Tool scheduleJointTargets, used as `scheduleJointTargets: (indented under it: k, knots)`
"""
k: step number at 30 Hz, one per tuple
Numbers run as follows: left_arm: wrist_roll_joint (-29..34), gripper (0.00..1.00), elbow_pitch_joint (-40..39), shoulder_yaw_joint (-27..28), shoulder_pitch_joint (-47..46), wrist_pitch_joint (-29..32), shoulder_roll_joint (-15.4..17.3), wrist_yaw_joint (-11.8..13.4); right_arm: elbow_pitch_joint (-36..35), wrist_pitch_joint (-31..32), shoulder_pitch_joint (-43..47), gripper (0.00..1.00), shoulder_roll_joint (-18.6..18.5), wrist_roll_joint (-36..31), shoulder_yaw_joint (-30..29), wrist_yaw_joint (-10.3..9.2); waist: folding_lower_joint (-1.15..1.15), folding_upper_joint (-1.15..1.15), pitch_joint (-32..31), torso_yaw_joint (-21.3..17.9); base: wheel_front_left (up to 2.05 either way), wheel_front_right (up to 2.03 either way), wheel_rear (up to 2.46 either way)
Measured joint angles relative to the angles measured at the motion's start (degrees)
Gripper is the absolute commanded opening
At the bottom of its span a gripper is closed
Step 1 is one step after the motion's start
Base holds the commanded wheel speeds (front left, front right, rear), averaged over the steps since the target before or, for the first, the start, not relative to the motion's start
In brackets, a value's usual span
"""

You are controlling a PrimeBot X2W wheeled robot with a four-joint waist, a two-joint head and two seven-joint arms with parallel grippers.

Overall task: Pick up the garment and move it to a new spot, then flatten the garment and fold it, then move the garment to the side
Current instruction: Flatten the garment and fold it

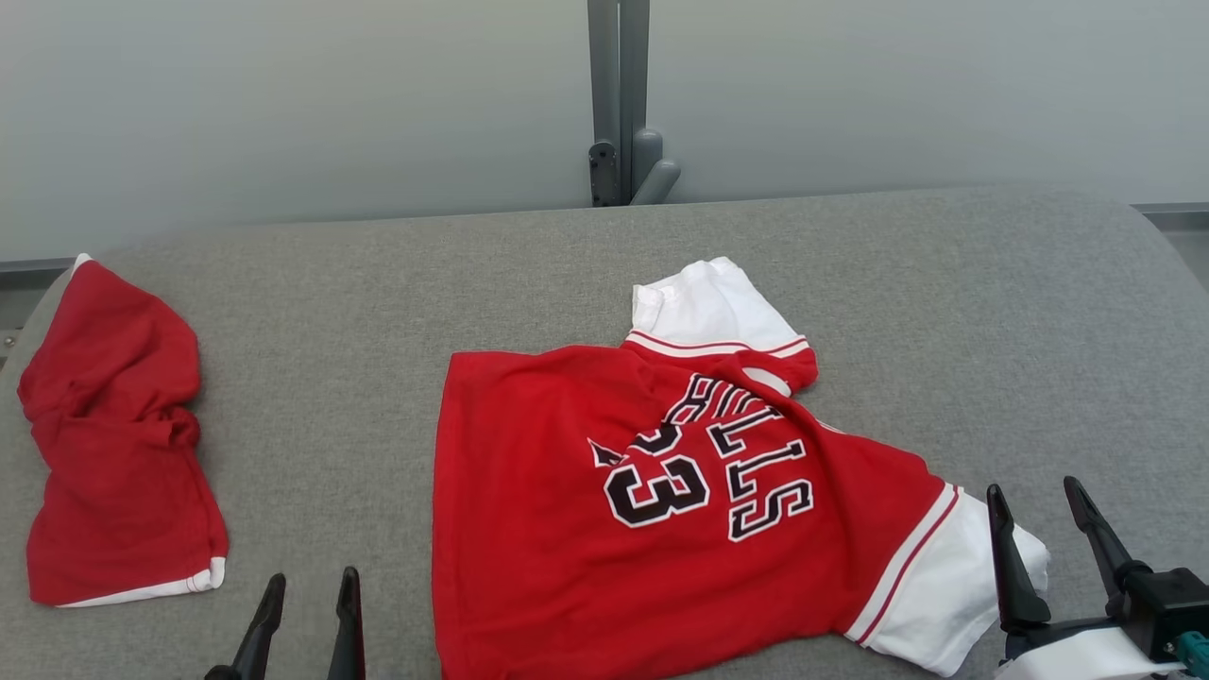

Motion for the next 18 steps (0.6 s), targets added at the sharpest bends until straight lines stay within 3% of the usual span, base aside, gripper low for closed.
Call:
scheduleJointTargets:
  k: [18]
  knots:
    - [-1.7, 1.0, 1.3, -3.8, -2.1, 0.0, 1.8, 0.0, 0.7, 0.0, -1.3, 1.0, 0.2, 0.0, 2.6, 0.0, 0.0, 0.0, -0.5, -0.9, 0.0, 0.0, 0.0]
